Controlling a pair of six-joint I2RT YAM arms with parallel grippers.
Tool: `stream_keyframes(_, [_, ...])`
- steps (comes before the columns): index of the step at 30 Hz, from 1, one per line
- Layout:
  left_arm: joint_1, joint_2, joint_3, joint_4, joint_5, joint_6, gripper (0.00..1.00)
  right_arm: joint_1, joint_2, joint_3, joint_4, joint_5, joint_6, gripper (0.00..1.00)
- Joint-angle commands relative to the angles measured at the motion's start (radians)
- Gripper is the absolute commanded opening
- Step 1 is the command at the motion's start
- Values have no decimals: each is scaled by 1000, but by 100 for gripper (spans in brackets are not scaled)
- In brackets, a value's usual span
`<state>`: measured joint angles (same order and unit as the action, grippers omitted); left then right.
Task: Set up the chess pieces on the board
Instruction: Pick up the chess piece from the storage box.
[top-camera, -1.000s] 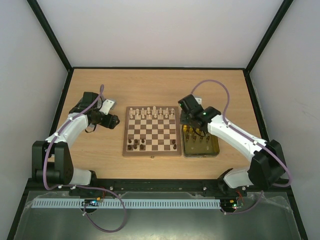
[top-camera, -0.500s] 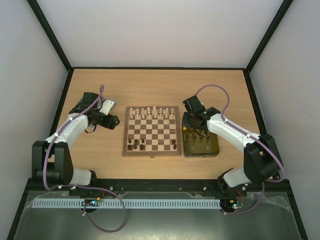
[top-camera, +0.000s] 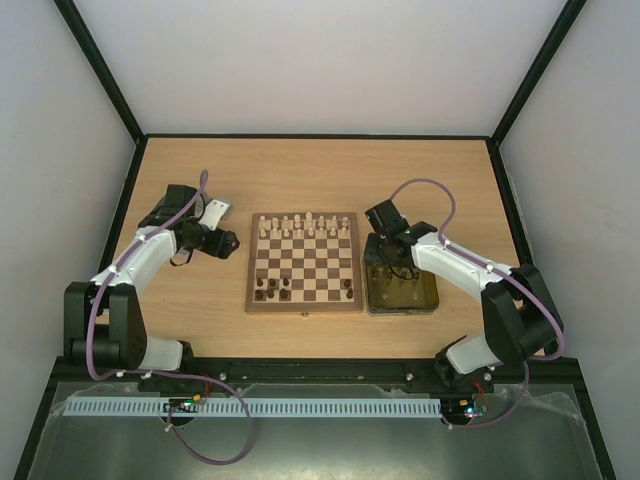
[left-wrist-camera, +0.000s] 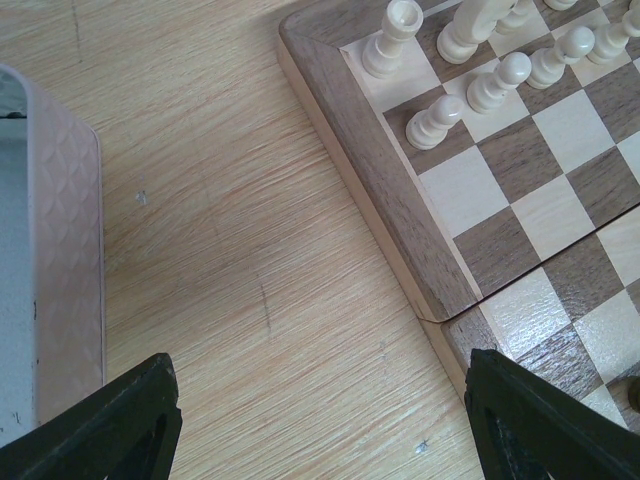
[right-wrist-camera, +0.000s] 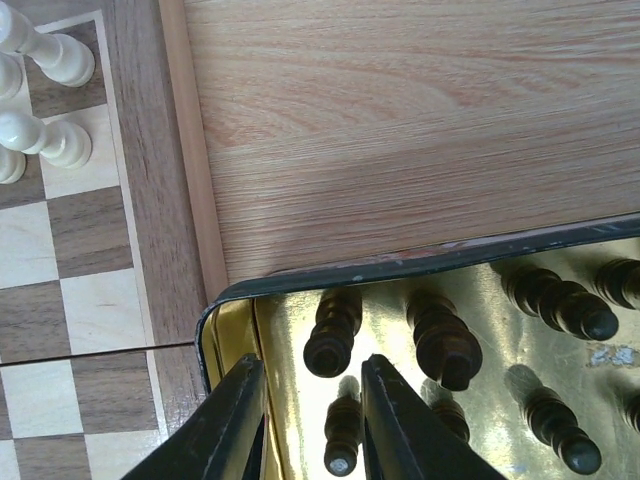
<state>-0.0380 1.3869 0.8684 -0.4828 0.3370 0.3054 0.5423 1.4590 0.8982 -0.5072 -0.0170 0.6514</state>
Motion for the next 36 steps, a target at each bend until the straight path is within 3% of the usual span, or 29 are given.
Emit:
stream_keyframes(1, [8,-13,-11,0,16,2,79,-5,20,-17,35,13,1,24])
stream_keyframes(28, [7,-7,-11,-2,17,2,79,-21,56,-25,62,15,-7,21])
stream_keyframes(36, [7,-1,-9,-2,18,3,79,-21,25,-49,46,-5,-2,24])
